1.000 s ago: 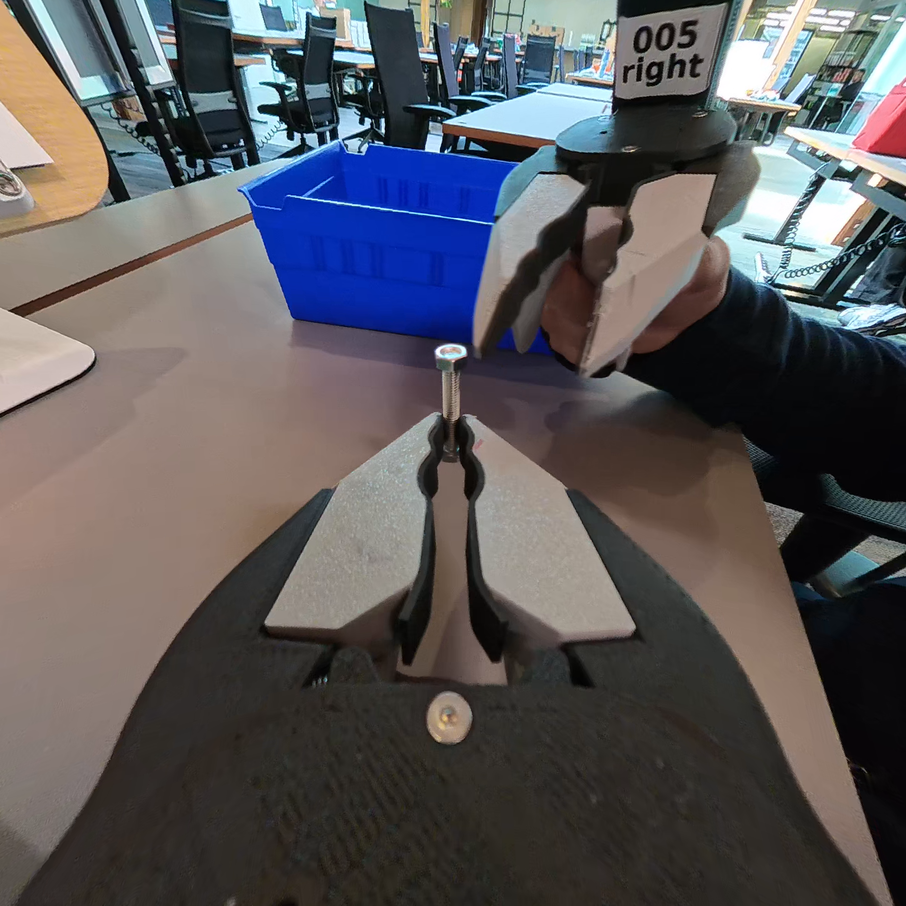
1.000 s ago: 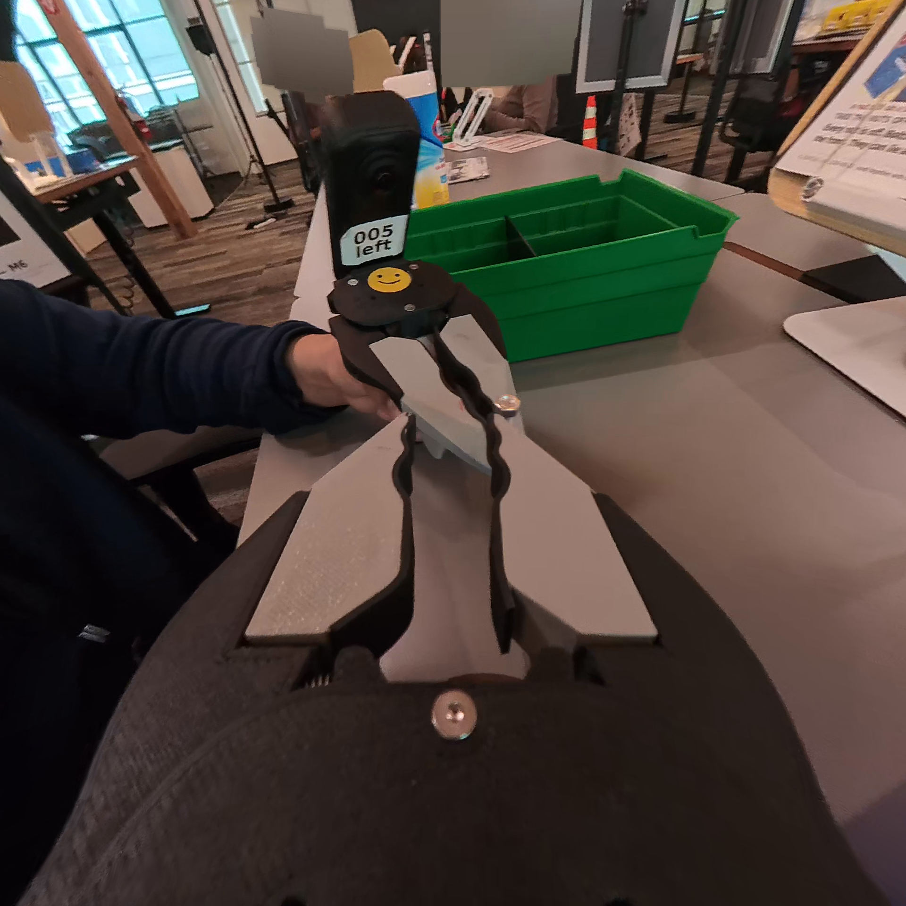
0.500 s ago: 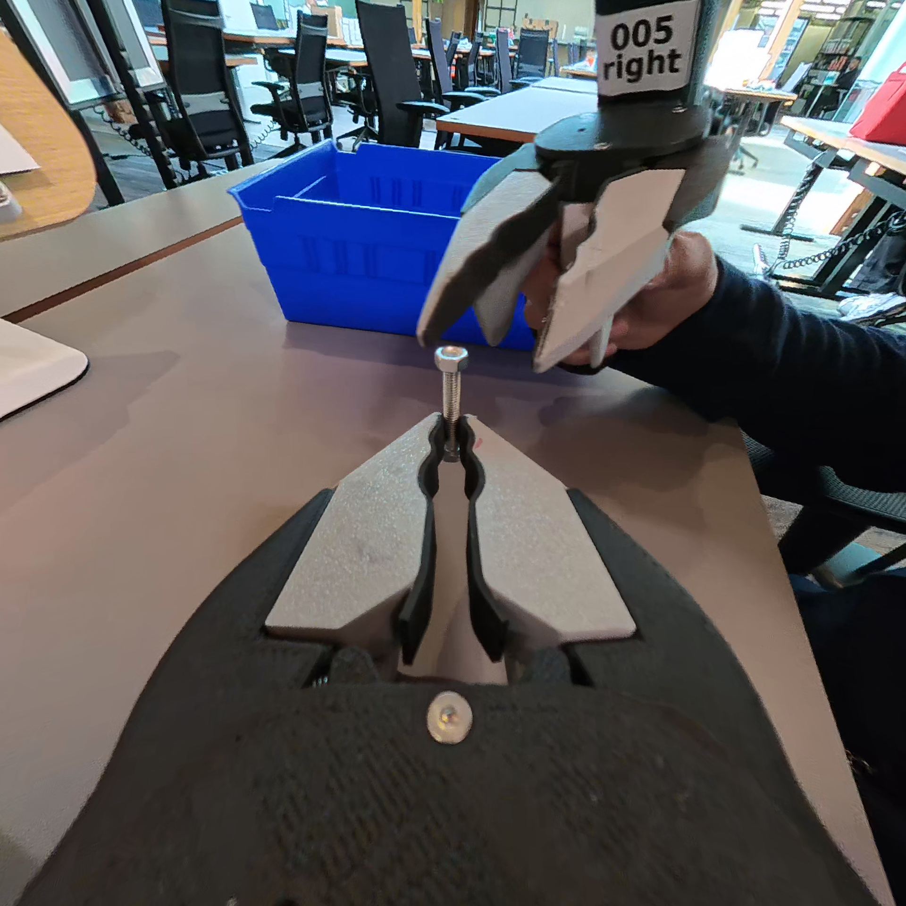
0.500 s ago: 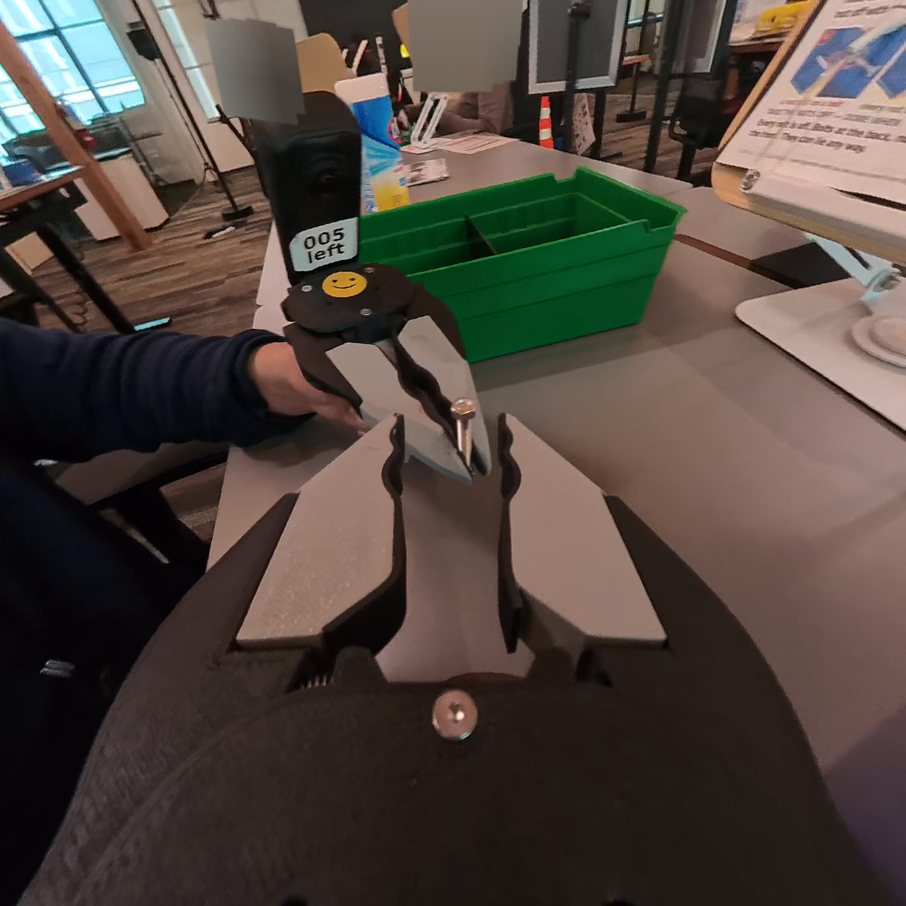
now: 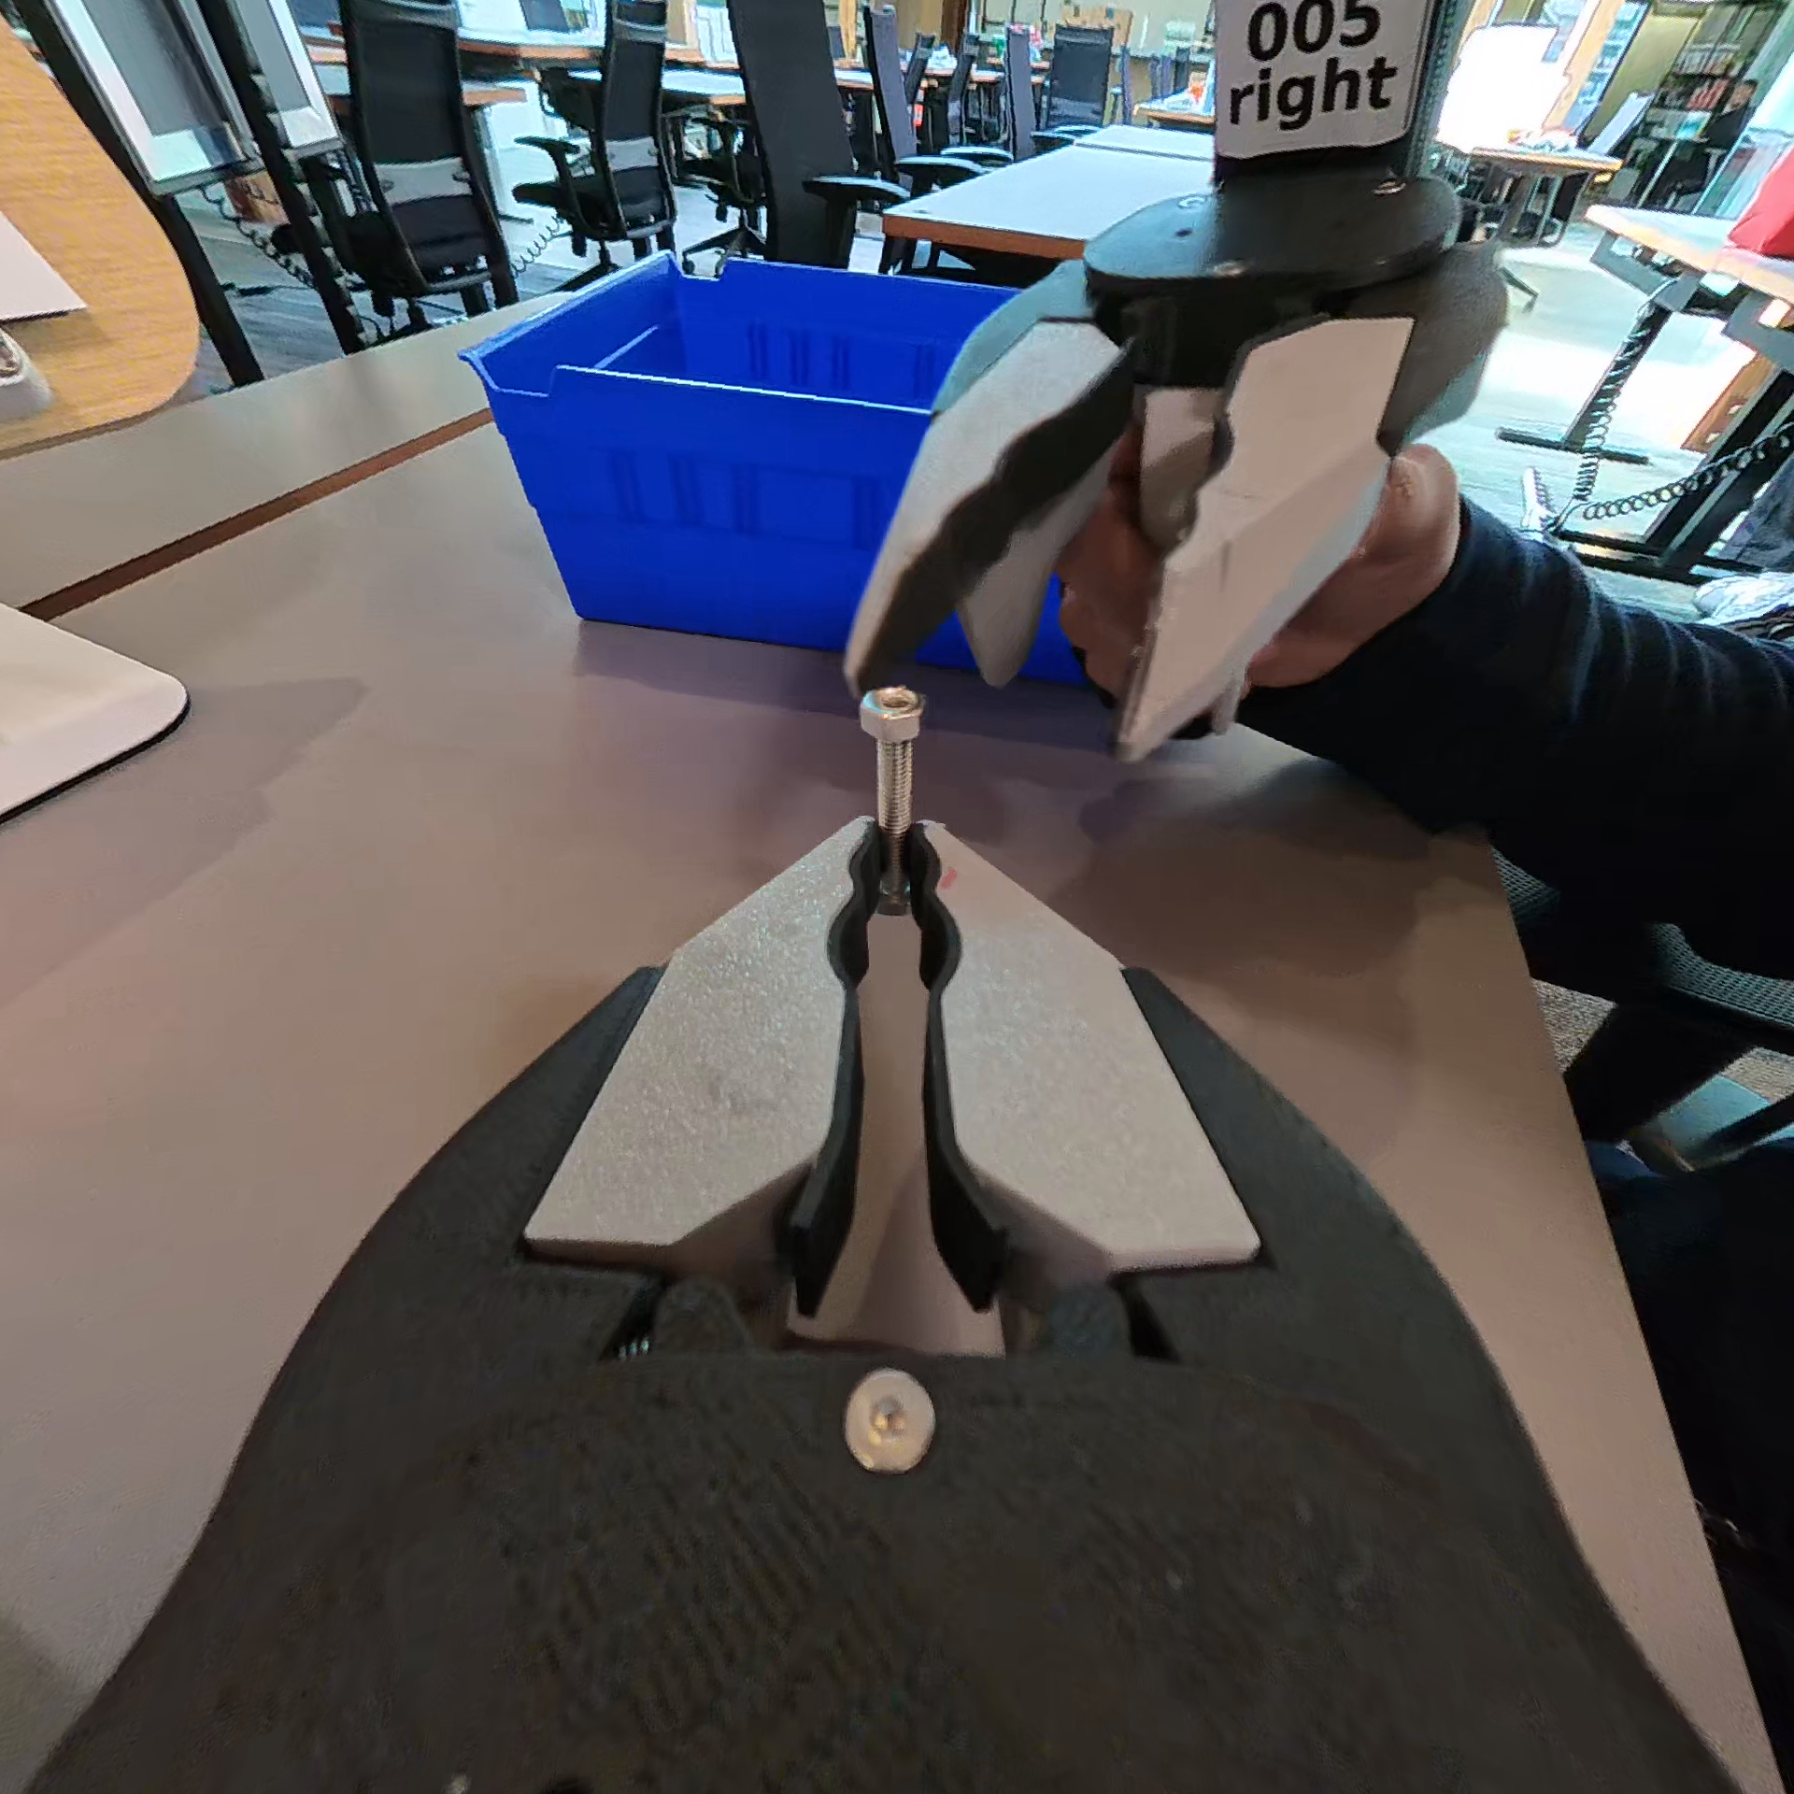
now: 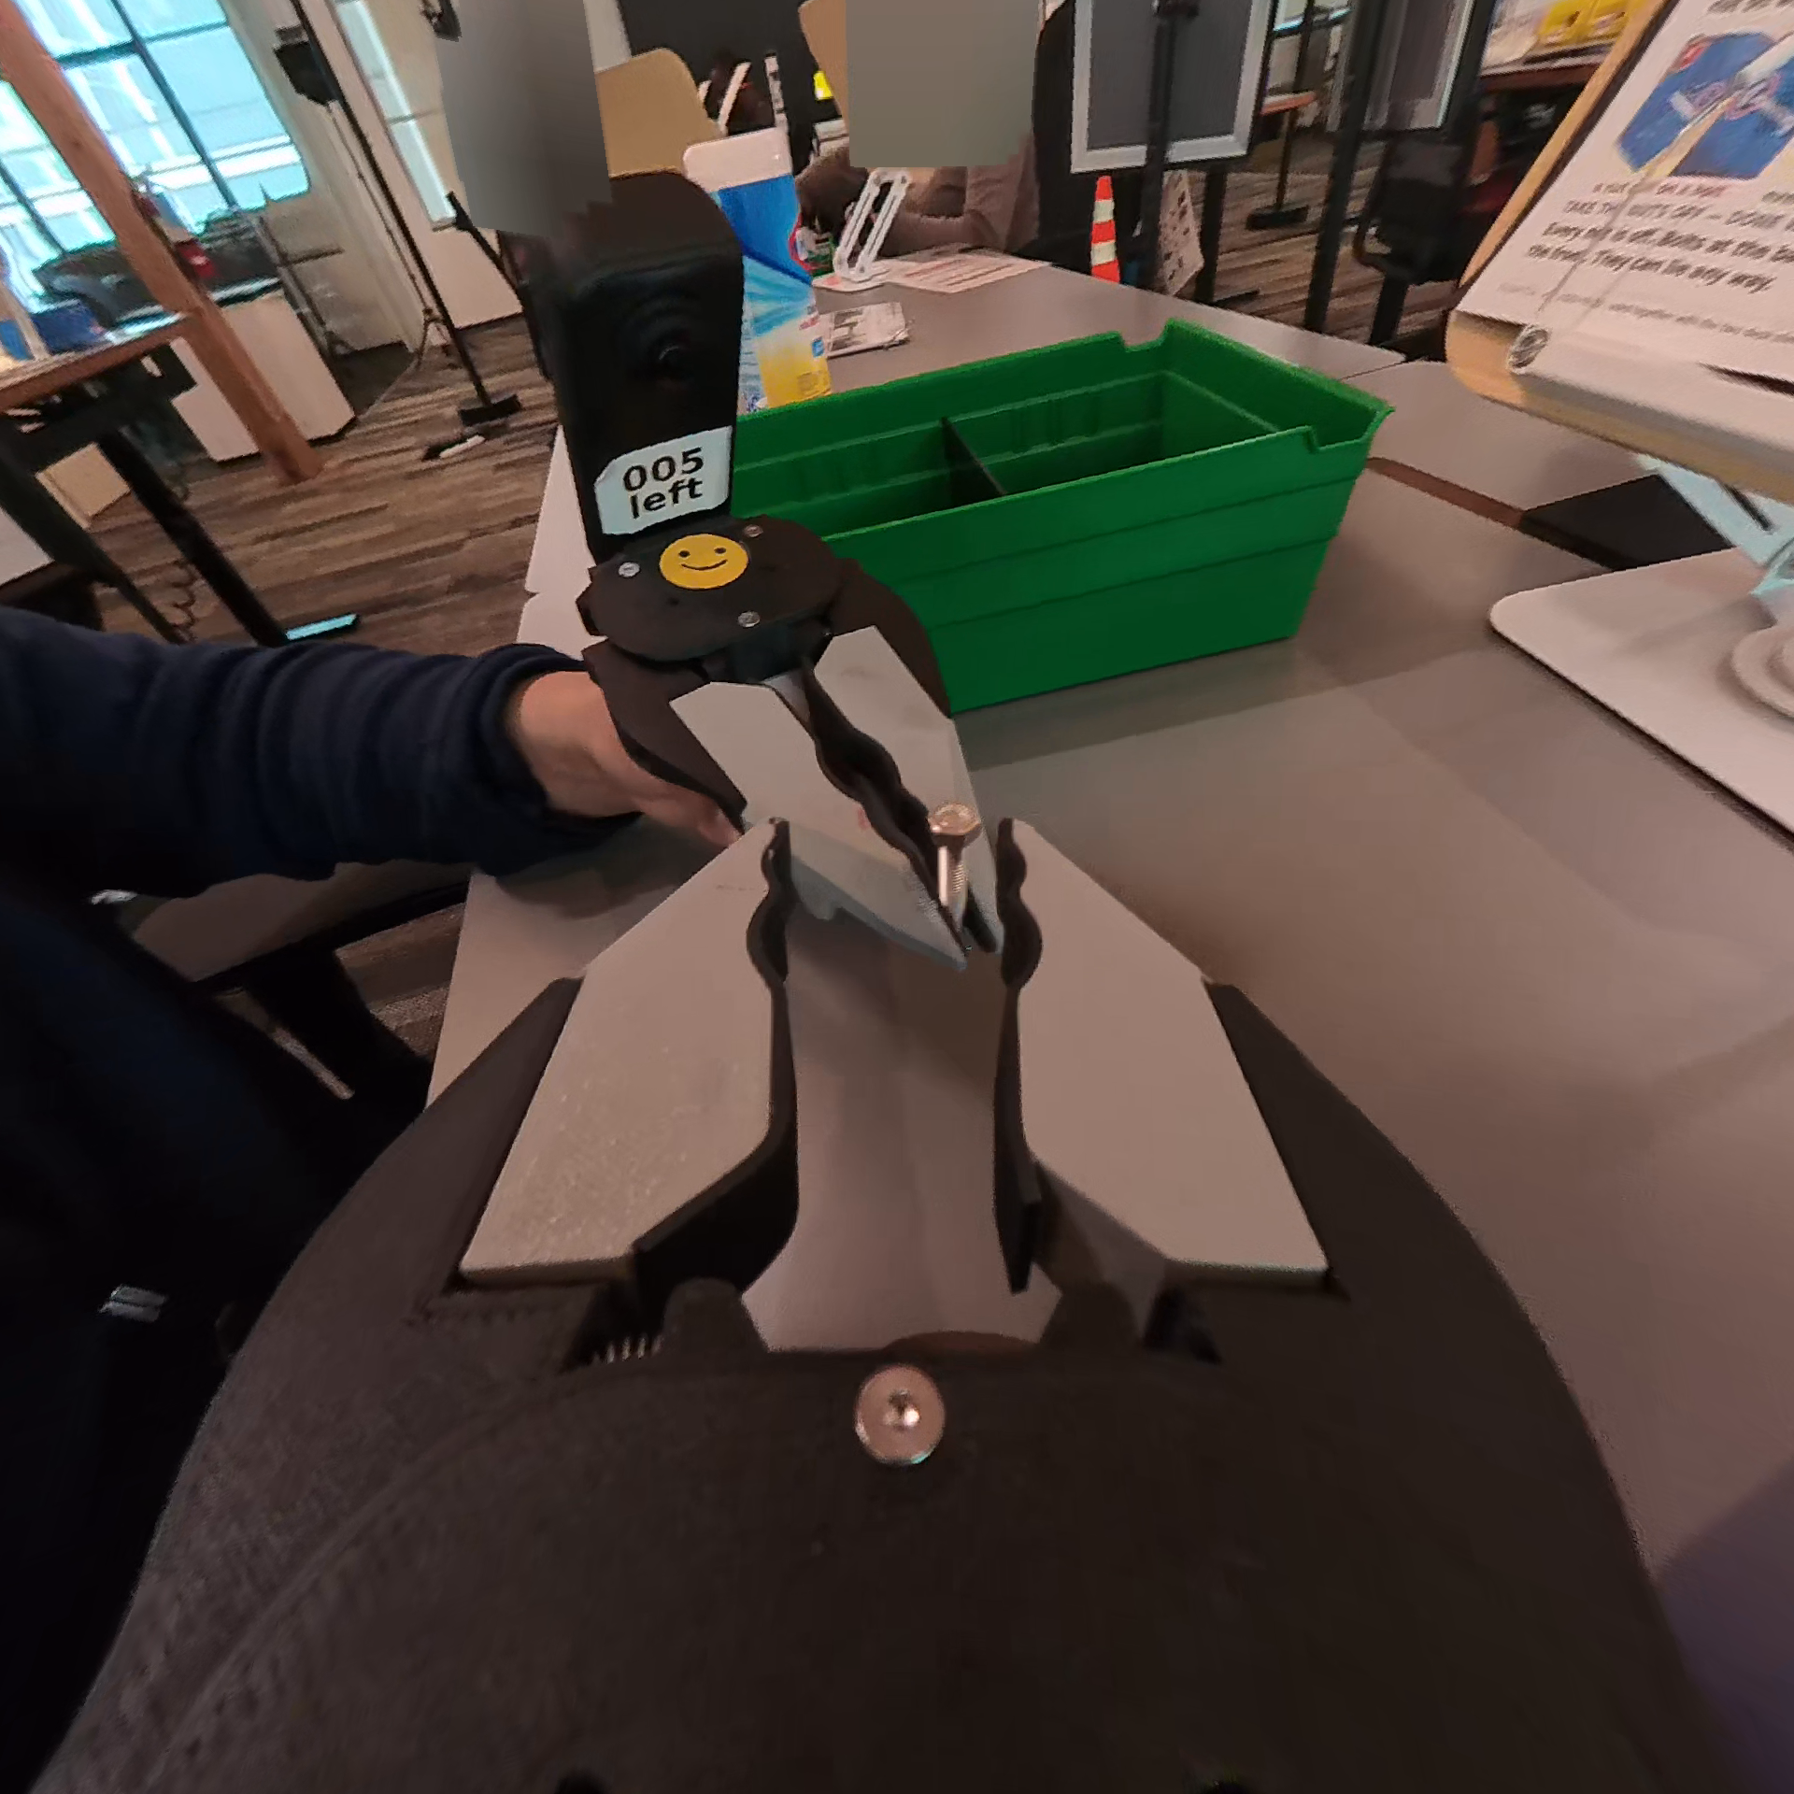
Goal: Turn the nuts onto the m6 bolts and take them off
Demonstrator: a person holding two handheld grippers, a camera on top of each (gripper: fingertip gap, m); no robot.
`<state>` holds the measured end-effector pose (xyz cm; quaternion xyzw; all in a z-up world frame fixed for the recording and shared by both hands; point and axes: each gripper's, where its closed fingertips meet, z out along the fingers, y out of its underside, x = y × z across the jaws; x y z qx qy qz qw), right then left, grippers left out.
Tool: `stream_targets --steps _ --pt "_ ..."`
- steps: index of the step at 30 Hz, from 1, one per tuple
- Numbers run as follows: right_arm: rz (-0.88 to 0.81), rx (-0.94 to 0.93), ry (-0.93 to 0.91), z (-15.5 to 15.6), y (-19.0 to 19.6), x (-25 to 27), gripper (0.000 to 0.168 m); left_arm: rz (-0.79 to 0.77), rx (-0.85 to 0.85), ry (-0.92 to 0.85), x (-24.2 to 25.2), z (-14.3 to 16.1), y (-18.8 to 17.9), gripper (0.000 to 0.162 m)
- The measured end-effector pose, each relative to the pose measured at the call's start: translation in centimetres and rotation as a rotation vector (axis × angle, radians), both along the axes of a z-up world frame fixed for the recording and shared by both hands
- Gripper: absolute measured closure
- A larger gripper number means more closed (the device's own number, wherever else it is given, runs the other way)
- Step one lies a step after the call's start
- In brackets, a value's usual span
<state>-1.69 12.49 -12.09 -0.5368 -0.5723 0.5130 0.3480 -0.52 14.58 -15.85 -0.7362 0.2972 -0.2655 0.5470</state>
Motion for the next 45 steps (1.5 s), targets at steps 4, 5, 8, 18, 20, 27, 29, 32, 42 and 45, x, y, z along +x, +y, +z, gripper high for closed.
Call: stream_targets --steps 4,5,8,18,20,27,29,32,42,45 --pt "0.095 -0.009 0.029 0.6 -1.6 0.5 0.15 0.036 -0.009 -0.023 -0.8 0.2 0.5 0.159" --pt "0.073 -0.011 0.044 0.9 -1.2 0.5 0.147 0.036 -0.01 -0.031 -0.9 0.3 0.5 0.159" --pt "-0.038 -0.019 0.027 0.5 0.9 0.2 0.131 0.018 -0.006 -0.031 -0.6 0.3 0.2 0.158" --pt "0.061 -0.069 -0.011 -0.1 -0.9 0.2 0.14 0.061 -0.031 -0.016 -1.3 -0.4 0.9 0.159" --pt "0.018 -0.062 0.016 0.4 -0.2 0.1 0.132 0.052 -0.029 -0.039 -1.3 -0.1 0.8 0.159" --pt "0.015 -0.036 0.001 -0.1 -0.5 -0.4 0.116 -0.02 0.005 -0.007 0.5 0.0 -0.2 0.158" --pt "0.033 -0.021 -0.011 -0.2 -0.8 -0.2 0.116 0.038 -0.006 -0.006 -0.5 -0.1 0.6 0.158" --pt "0.09 -0.078 0.031 0.7 -1.3 0.4 0.149 0.124 -0.032 -0.052 -2.6 0.0 1.7 0.159" --pt "0.063 -0.091 -0.02 -0.3 -1.3 -0.5 0.114 0.015 0.02 0.008 0.2 0.1 0.3 0.158" --pt "0.12 -0.087 0.025 0.6 -1.9 0.3 0.149 0.186 -0.019 -0.014 -3.4 -0.2 2.2 0.159"
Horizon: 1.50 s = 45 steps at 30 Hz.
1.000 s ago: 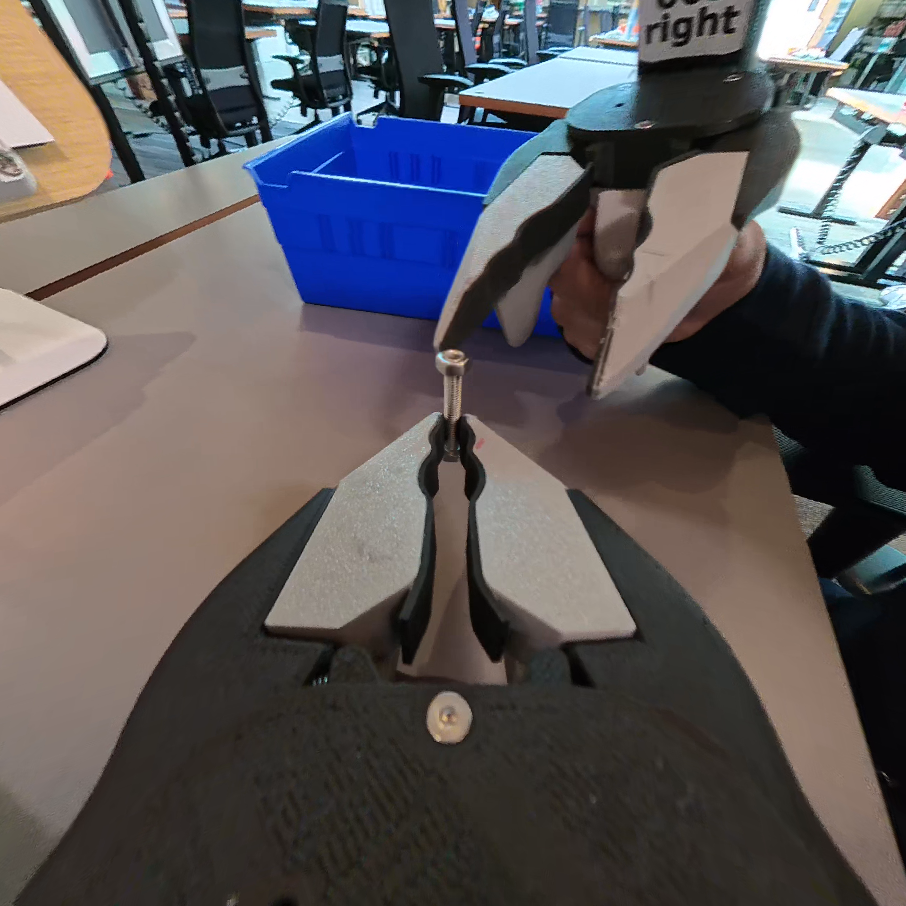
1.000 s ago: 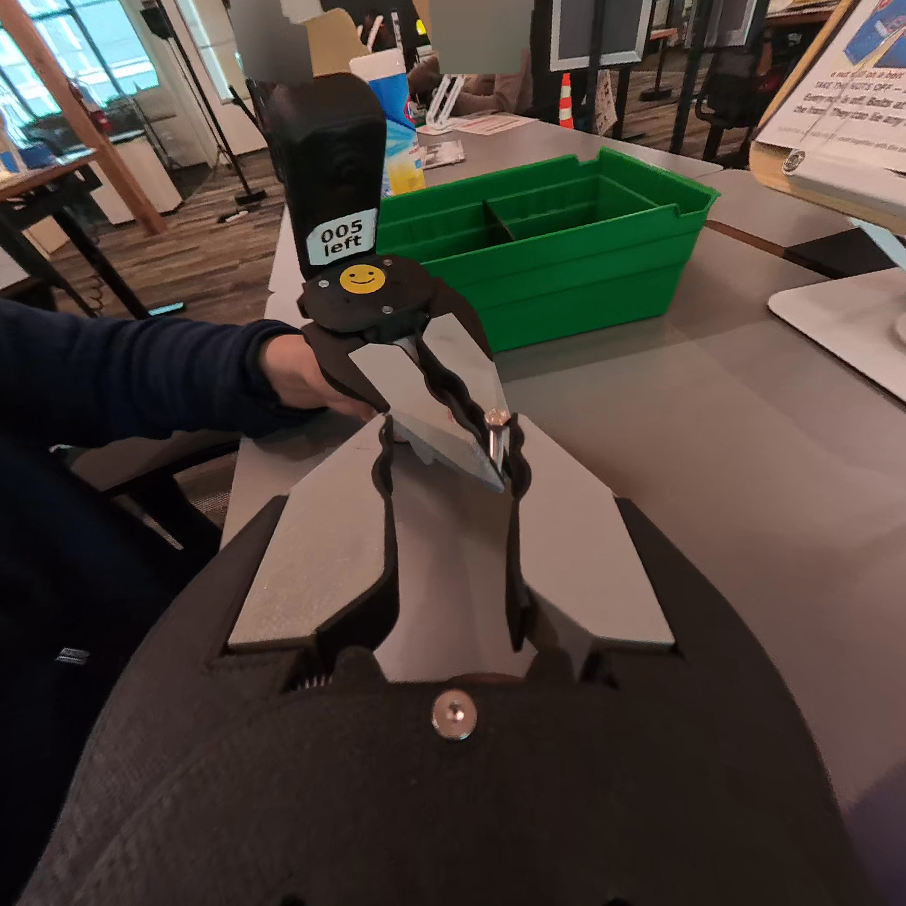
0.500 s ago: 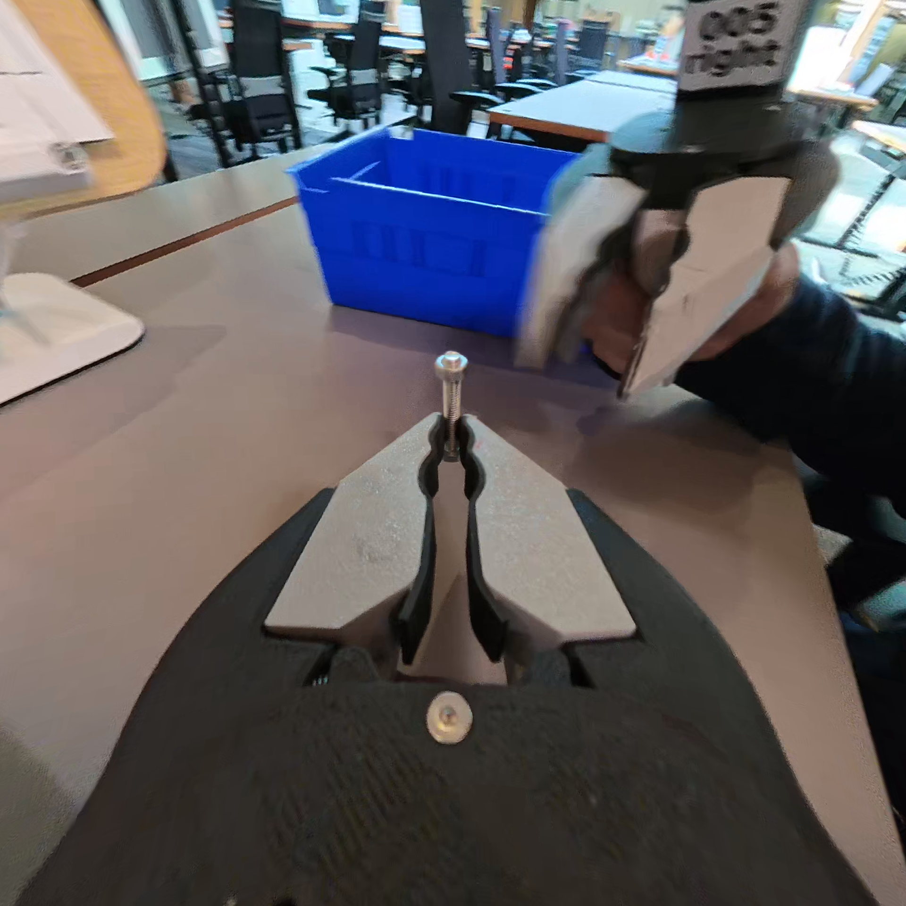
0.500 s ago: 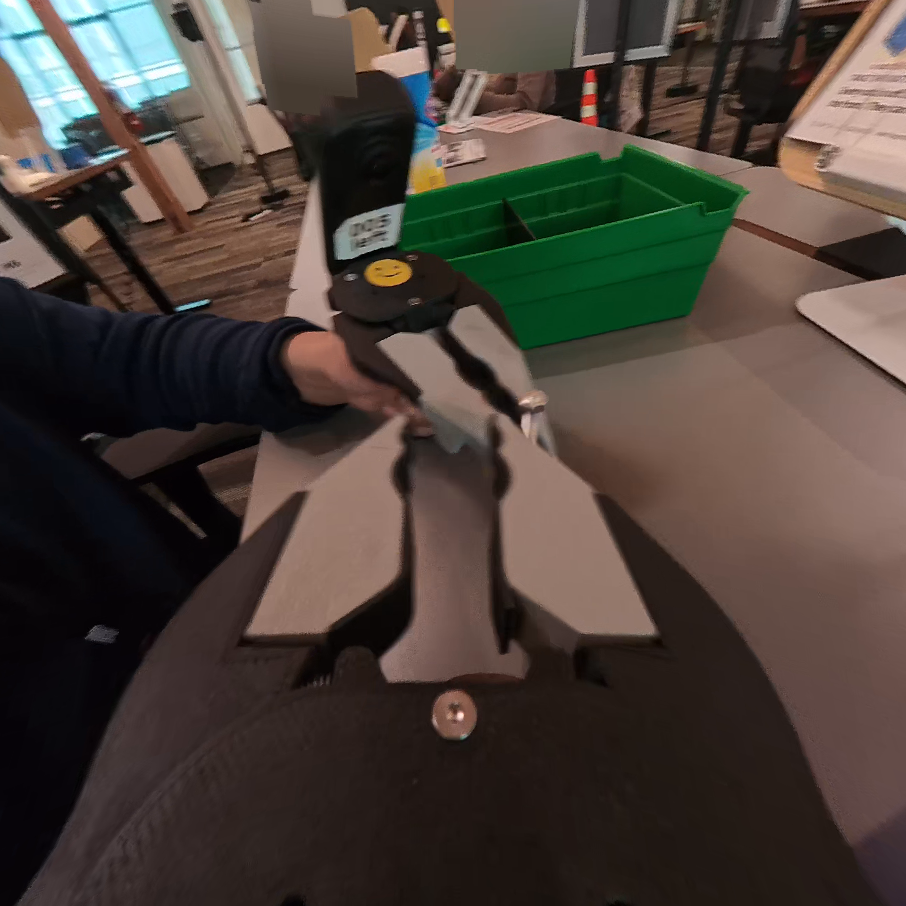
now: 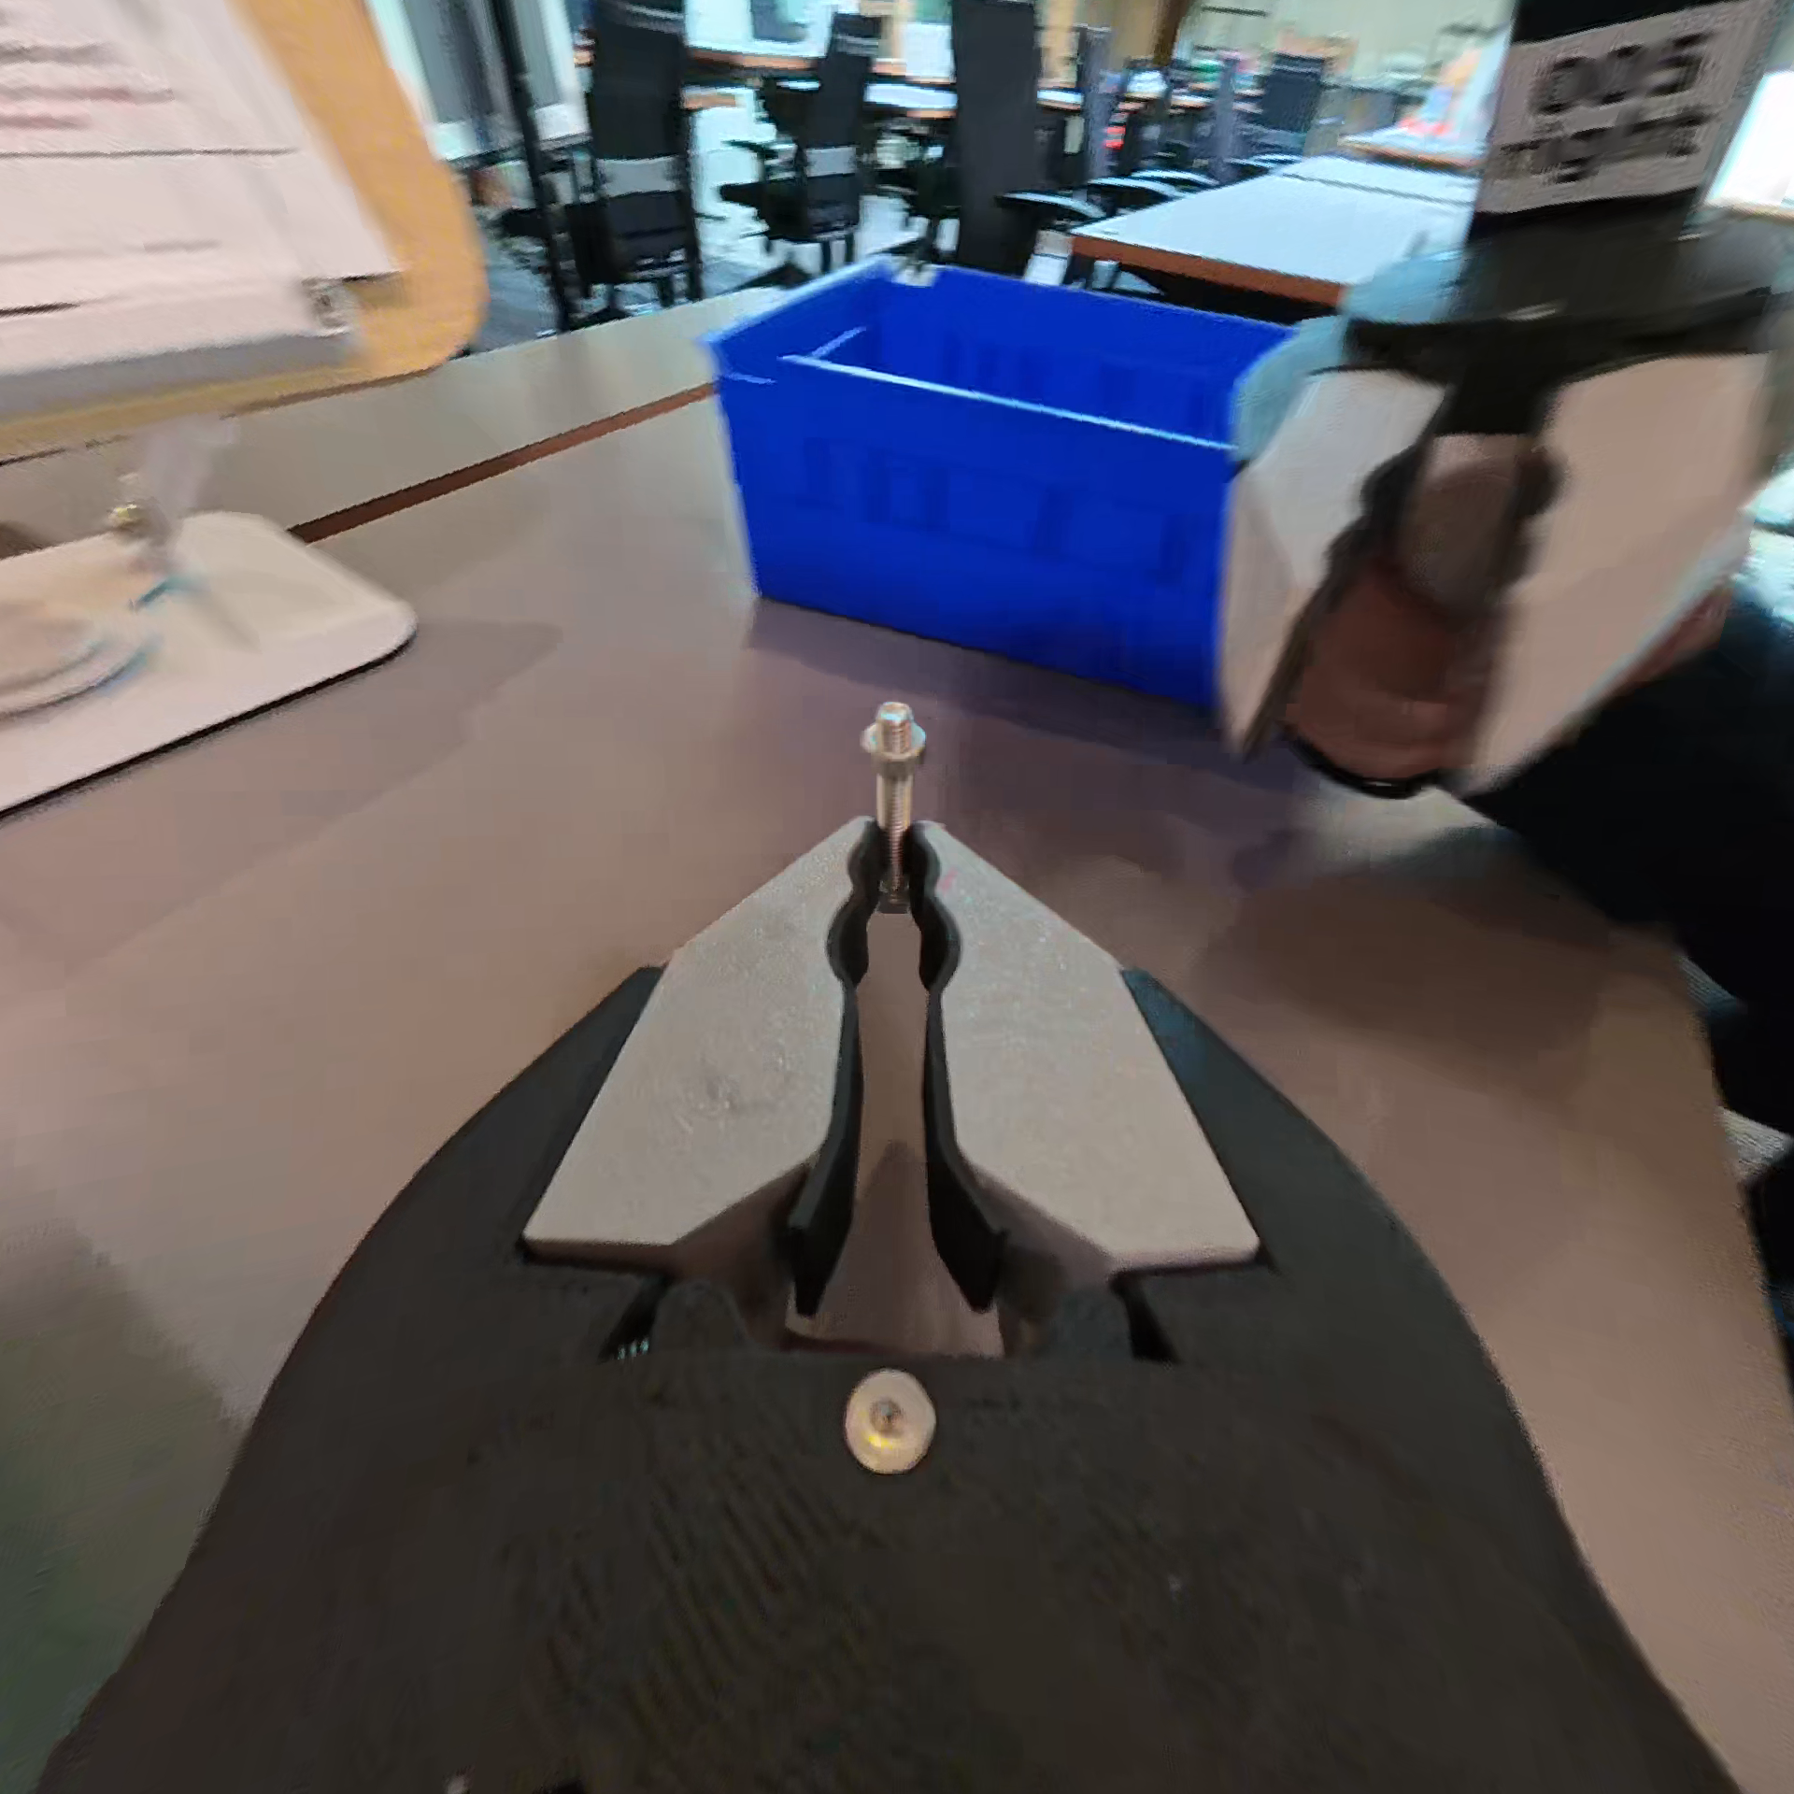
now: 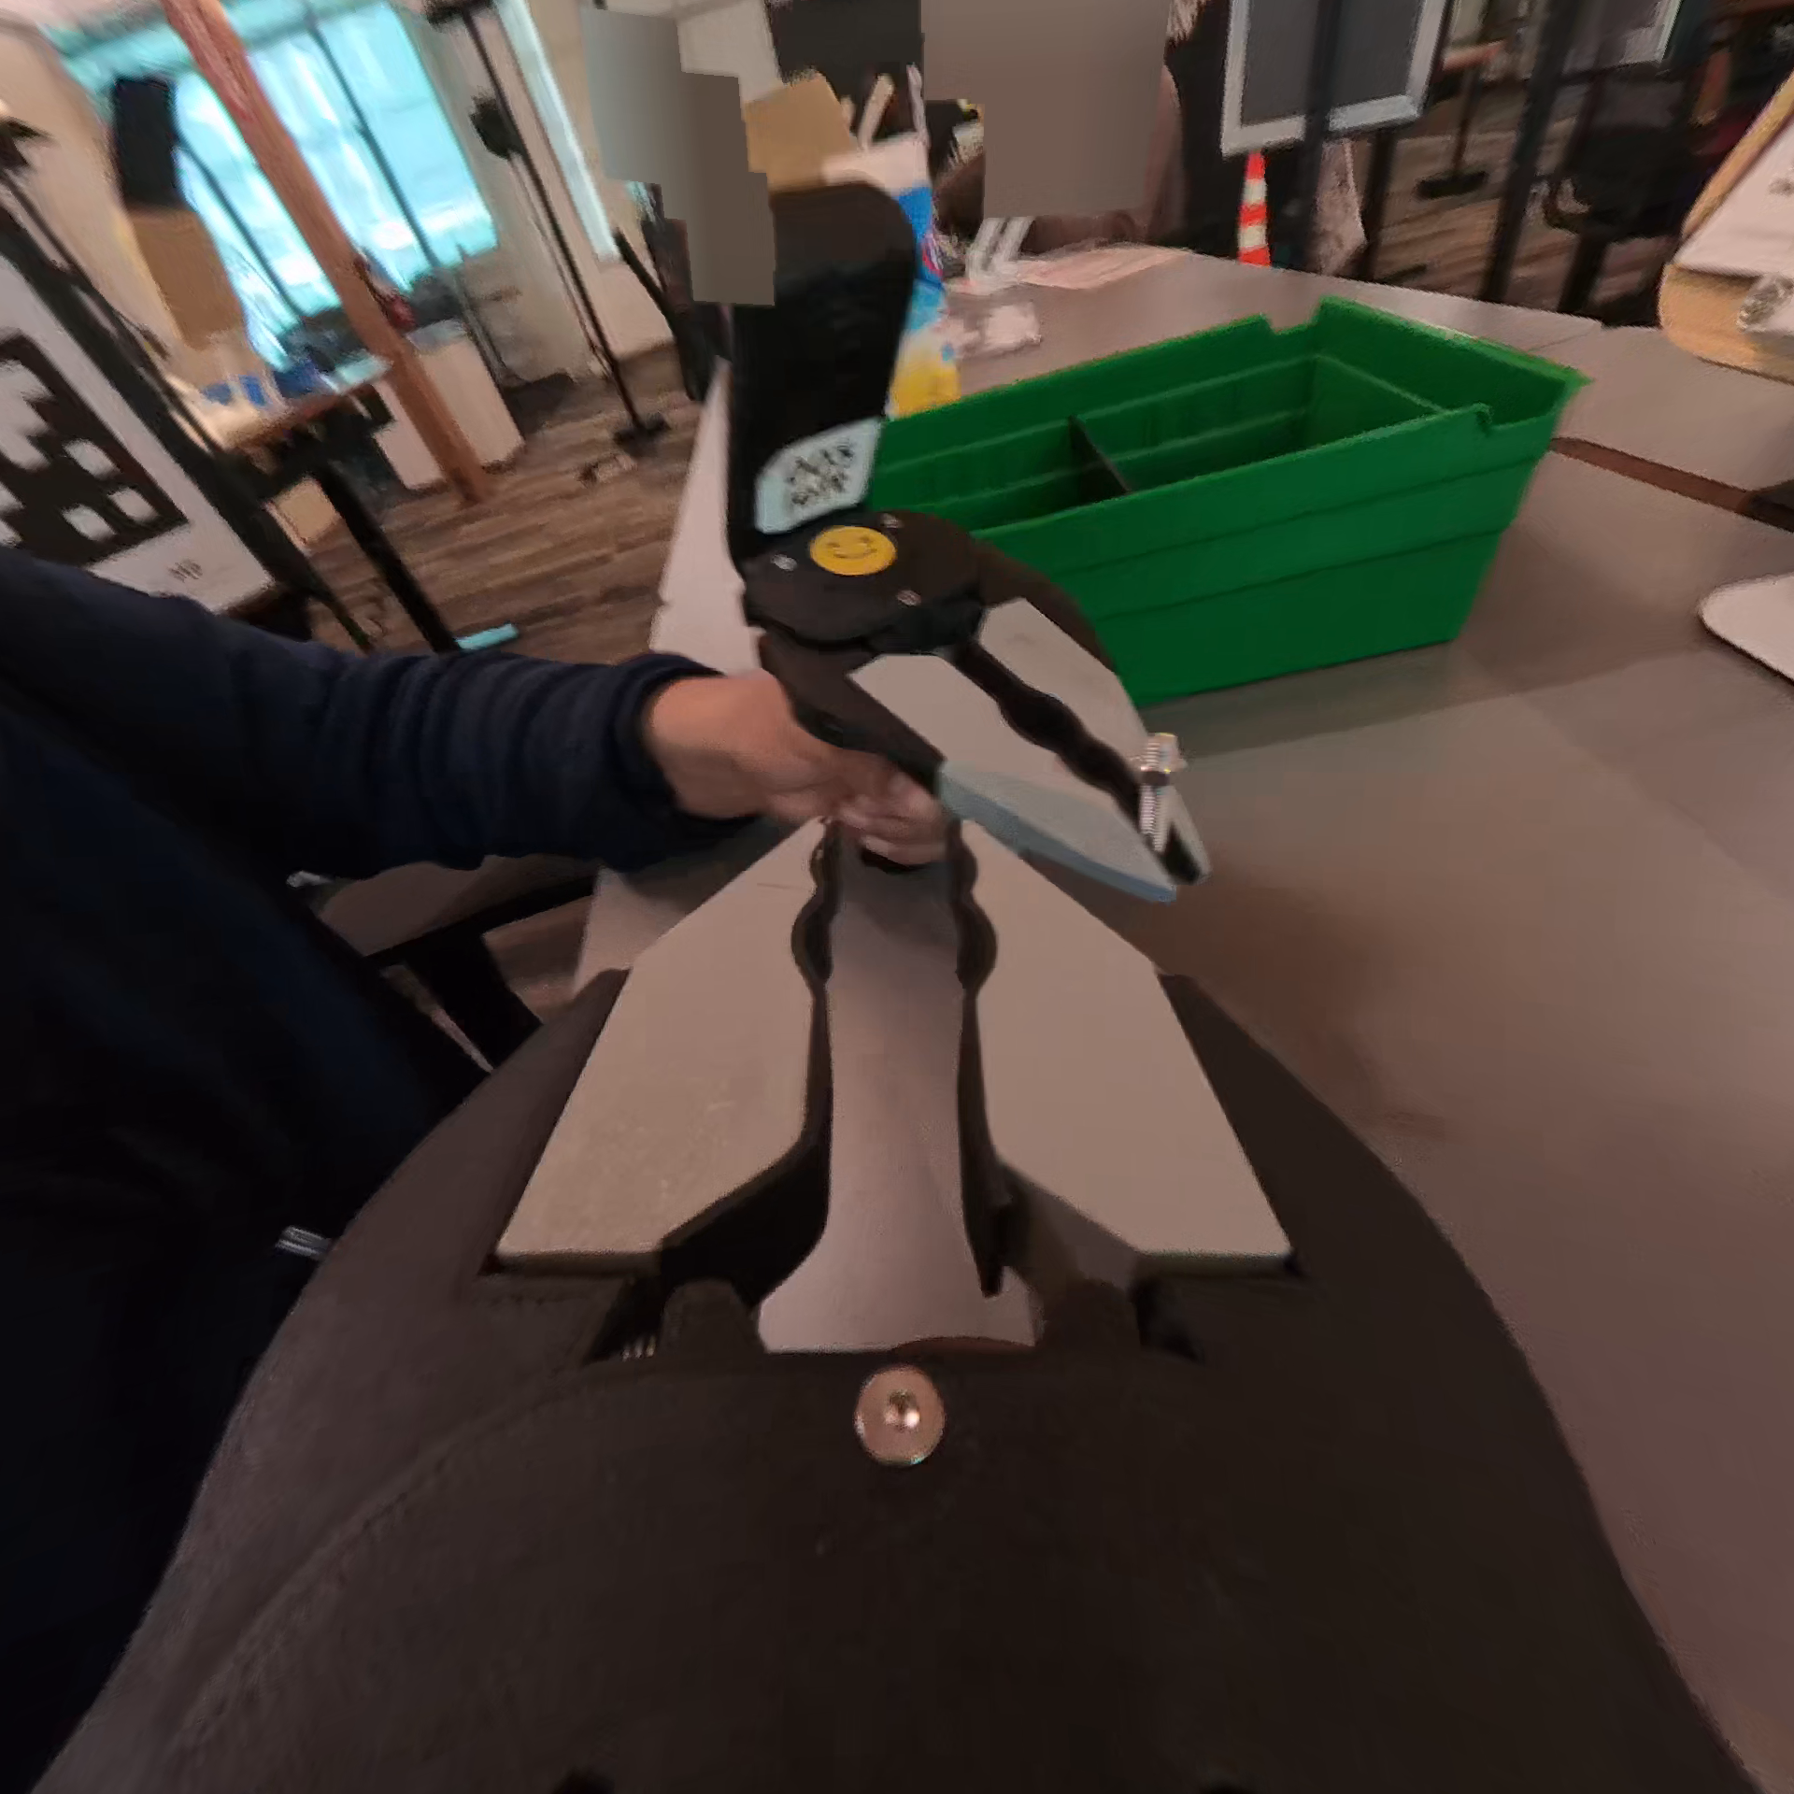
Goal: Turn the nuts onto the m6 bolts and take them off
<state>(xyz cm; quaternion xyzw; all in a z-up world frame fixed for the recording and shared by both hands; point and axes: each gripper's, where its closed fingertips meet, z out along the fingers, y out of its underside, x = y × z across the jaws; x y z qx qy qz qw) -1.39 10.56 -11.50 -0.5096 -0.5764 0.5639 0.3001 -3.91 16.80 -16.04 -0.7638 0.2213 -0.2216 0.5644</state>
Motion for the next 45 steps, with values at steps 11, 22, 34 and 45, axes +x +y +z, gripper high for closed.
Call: stream_targets --steps 11,22,34,45 --pt "-0.09 0.004 -0.062 -1.3 1.3 -1.0 0.126 -0.142 0.031 0.019 3.2 0.4 -1.7 0.158" --pt "-0.223 0.028 -0.05 -1.1 3.7 -1.2 0.131 -0.14 -0.029 -0.011 2.7 -0.4 -1.5 0.159" --pt "-0.279 0.118 -0.124 -2.4 4.0 -1.8 0.166 -0.173 -0.041 -0.017 3.8 -0.7 -1.8 0.158" --pt "-0.441 0.173 0.039 5.4 4.8 2.9 0.167 -0.137 -0.063 0.015 3.3 -1.2 -1.5 0.132"
